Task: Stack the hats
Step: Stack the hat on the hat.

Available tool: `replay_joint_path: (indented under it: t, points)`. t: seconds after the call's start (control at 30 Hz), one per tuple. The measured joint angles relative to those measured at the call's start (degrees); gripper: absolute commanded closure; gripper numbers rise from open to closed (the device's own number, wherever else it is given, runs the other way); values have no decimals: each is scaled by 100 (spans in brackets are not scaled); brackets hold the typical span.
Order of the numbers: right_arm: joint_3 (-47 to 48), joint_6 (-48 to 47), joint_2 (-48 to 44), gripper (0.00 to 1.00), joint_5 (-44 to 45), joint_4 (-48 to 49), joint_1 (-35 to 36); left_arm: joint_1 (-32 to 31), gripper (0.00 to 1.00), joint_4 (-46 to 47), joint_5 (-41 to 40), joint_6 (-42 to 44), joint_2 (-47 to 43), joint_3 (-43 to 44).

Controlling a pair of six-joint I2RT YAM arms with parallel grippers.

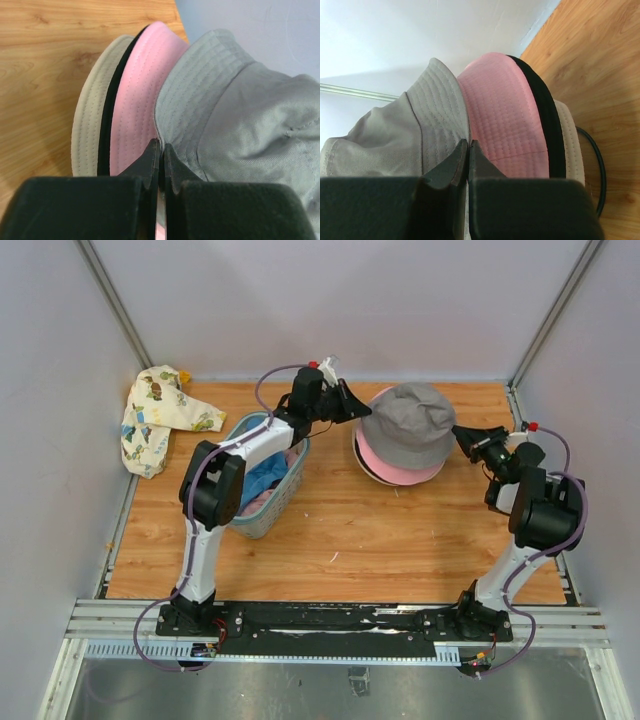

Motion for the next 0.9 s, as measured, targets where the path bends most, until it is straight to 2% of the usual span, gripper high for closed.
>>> replay_joint_path:
  t: [0.63, 0.73, 0.83, 0.9]
  points:
    - [2205, -1408, -39, 99, 970, -3333, 833, -337, 99, 883, -621, -63, -1141, -1919]
    - [2625, -1578, 46, 95, 1095, -3720, 968, -417, 91, 988, -715, -111, -1200, -2081]
    - [2780, -1679, 70, 80, 1209, -3939, 1062, -452, 76, 1106, -793, -166, -1279, -2249]
    - [2785, -1709, 68, 74, 1316, -4009, 1064, -457, 67, 1084, -802, -201, -1390, -2424]
